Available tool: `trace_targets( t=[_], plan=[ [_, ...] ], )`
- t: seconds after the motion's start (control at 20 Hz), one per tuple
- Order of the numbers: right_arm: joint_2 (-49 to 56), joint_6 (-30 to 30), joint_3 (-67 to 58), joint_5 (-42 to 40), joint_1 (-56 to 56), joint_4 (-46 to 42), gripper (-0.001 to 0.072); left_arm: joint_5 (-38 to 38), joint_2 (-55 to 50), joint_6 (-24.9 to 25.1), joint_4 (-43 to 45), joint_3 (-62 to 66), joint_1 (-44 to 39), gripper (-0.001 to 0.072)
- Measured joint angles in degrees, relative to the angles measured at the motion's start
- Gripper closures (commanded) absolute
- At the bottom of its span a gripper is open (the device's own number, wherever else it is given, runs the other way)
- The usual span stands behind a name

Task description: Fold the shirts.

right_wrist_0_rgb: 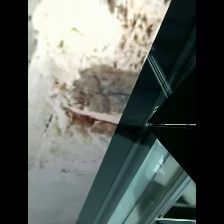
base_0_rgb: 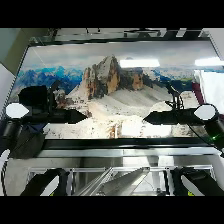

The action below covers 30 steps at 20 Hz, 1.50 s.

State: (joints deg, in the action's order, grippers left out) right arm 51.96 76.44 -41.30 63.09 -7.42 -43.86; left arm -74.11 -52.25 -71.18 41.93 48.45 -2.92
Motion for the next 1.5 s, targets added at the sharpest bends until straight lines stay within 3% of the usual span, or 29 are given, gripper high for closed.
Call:
trace_targets(
  t=[0.2, 0.25, 0.3, 0.35, 0.4, 0.45, 0.75, 0.9, 1.1, 1.3, 1.35, 1.45, 1.5],
  plan=[
    [0.3, 0.0, 0.0, -0.1, 0.0, 0.5, 0.0689, 4.1, 0.0, 0.7, 1.8, 0.9, 1.0, 0.0687],
    [0.5, 0.0, 0.0, -0.1, 0.0, 0.9, 0.0679, 6.2, 0.0, 1.0, 4.3, 2.1, 2.6, 0.0476],
    [0.7, 0.0, 0.0, -0.1, 0.0, 1.1, 0.0593, 8.2, 0.0, 1.1, 7.2, 3.5, 4.6, 0.0131],
    [0.8, 0.0, 0.0, -0.1, 0.1, 1.3, 0.0356, 10.4, -0.1, 1.1, 10.2, 5.2, 7.3, 0.0],
    [0.9, 0.0, 0.0, -0.2, 0.1, 1.3, 0.0199, 12.3, -0.5, 0.9, 13.3, 7.2, 10.9, -0.0003],
    [1.0, 0.0, 0.0, -0.2, 0.1, 1.5, 0.0165, 13.5, -1.3, 0.6, 15.6, 9.2, 14.6, -0.0003],
    [1.2, 0.0, 0.0, -3.3, 0.2, 1.3, 0.0163, 11.9, -14.6, -0.2, 22.1, 20.8, 37.6, -0.0003],
    [1.2, 0.0, 0.0, -5.6, 0.2, 1.1, 0.0163, 11.6, -24.6, 0.0, 22.9, 27.2, 43.3, -0.0003],
    [1.2, 0.0, 0.0, -7.6, 0.2, 1.0, 0.0163, 11.3, -38.2, 0.1, 23.3, 34.9, 45.1, -0.0003],
    [1.2, 0.0, 0.0, -8.5, 0.2, 1.0, 0.0164, 11.1, -49.1, 0.2, 23.0, 41.3, 42.4, 0.0022],
    [1.2, 0.0, 0.0, -8.6, 0.2, 1.0, 0.0164, 11.1, -51.6, 0.2, 22.9, 43.1, 41.4, 0.0137],
    [1.2, 0.0, 0.0, -8.6, 0.2, 1.0, 0.0165, 10.8, -55.5, 0.2, 22.6, 46.5, 39.5, 0.0708],
    [1.2, 0.0, 0.0, -8.8, 0.2, 1.0, 0.0165, 10.1, -57.2, 0.2, 22.6, 48.3, 38.6, 0.071]
  ],
)
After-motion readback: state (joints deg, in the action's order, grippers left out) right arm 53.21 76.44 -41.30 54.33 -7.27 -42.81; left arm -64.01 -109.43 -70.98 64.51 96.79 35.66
